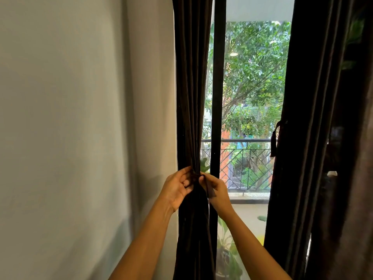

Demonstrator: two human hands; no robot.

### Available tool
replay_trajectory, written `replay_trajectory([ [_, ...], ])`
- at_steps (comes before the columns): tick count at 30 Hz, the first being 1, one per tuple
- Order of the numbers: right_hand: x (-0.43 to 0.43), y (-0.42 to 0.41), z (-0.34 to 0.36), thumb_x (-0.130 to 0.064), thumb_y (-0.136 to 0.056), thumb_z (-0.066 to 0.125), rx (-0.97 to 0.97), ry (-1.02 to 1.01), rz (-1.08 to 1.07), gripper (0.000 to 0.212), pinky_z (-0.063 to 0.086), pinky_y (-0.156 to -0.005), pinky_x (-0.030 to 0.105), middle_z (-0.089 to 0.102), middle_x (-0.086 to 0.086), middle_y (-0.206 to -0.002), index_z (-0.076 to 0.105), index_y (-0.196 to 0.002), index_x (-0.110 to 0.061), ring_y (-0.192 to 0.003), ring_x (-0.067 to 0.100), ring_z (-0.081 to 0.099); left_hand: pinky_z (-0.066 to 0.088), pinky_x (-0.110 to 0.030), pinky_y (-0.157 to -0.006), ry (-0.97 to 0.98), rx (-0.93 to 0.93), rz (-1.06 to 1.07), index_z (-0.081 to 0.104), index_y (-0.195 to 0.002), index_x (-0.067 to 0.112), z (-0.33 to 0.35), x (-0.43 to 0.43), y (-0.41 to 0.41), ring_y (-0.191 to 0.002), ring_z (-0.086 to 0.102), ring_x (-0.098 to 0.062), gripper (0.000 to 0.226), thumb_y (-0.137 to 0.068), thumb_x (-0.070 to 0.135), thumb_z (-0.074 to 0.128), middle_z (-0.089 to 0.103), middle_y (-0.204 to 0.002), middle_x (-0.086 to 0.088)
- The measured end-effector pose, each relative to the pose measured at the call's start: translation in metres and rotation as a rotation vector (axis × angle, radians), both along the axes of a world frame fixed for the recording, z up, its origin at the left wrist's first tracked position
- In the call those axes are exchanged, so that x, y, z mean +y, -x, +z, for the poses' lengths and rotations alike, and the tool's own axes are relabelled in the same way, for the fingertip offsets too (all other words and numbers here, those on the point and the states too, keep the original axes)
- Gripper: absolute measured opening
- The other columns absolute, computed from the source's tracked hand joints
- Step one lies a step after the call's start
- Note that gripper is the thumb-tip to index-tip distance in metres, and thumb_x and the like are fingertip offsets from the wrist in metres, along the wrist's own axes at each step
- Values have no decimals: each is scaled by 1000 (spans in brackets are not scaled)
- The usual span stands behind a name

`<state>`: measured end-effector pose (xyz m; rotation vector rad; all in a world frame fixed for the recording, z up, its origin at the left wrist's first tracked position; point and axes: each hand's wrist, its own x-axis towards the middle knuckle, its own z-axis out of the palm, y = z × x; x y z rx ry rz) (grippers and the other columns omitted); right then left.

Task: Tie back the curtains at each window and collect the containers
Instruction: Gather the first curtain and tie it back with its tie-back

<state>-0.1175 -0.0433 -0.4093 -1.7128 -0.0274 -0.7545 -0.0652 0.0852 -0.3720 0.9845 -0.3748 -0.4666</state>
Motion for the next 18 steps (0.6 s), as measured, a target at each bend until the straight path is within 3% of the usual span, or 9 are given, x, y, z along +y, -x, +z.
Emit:
replay_trajectory([
  [1, 4, 1, -1, -27, -92, 58, 4, -89, -17, 30, 55, -84, 27, 71, 18, -101, 68, -109, -4, -95, 17, 69, 53, -32, -78, -10, 10, 35, 63, -106, 10, -4, -3, 1, -84, 69, -16, 20, -96, 8, 46, 72, -94, -8],
  [3, 12, -2, -5, -65, -86, 46, 78, -248, -54, 68, 55, -74, 36, 69, 25, -95, 69, -96, -1, -89, 29, 69, 54, -32, -81, -32, 53, 121, 61, -108, 6, -10, -9, 3, -87, 69, -17, 19, -93, 0, 50, 71, -96, -10],
  [4, 14, -3, -6, -72, -83, 39, 114, -286, -66, 76, 52, -69, 36, 69, 25, -93, 69, -92, -3, -85, 32, 69, 53, -34, -86, -24, 96, 165, 61, -107, 2, -13, -13, 4, -87, 68, -17, 18, -91, -3, 53, 69, -95, -11],
  [6, 20, -2, -3, -66, -88, 30, 119, -360, -69, 64, 50, -64, 25, 72, 13, -85, 71, -87, -16, -80, 21, 70, 50, -34, -95, 8, 225, 244, 60, -103, -5, -16, -20, 8, -82, 65, -18, 19, -85, -3, 62, 66, -89, -13],
  [9, 27, -2, -5, -61, -86, 42, 89, -394, -38, 45, 51, -67, 18, 73, -4, -84, 71, -86, -26, -81, 7, 69, 53, -33, -87, 22, 323, 318, 64, -89, -5, -18, -27, 16, -73, 66, -20, 14, -79, 2, 71, 67, -86, -15],
  [13, 33, -4, -8, -51, -73, 70, 79, -327, -31, 28, 52, -90, 32, 74, -4, -93, 73, -91, -29, -96, 12, 68, 50, -26, -58, 20, 338, 417, 63, -68, 4, -14, -32, 24, -64, 62, -18, 17, -80, 10, 73, 65, -71, -8],
  [15, 34, -4, -8, -39, -80, 72, 67, -338, -50, 16, 52, -93, 35, 74, -3, -92, 73, -91, -28, -97, 13, 68, 48, -24, -56, 23, 338, 428, 62, -69, 5, -13, -32, 28, -65, 62, -17, 19, -81, 15, 73, 64, -71, -7],
  [18, 34, -8, -11, -42, -83, 68, 52, -362, -85, 11, 52, -94, 41, 75, -4, -91, 74, -87, -33, -94, 12, 69, 50, -27, -60, -7, 330, 405, 63, -72, 7, -16, -32, 31, -70, 63, -19, 21, -83, 23, 71, 66, -75, -7],
])
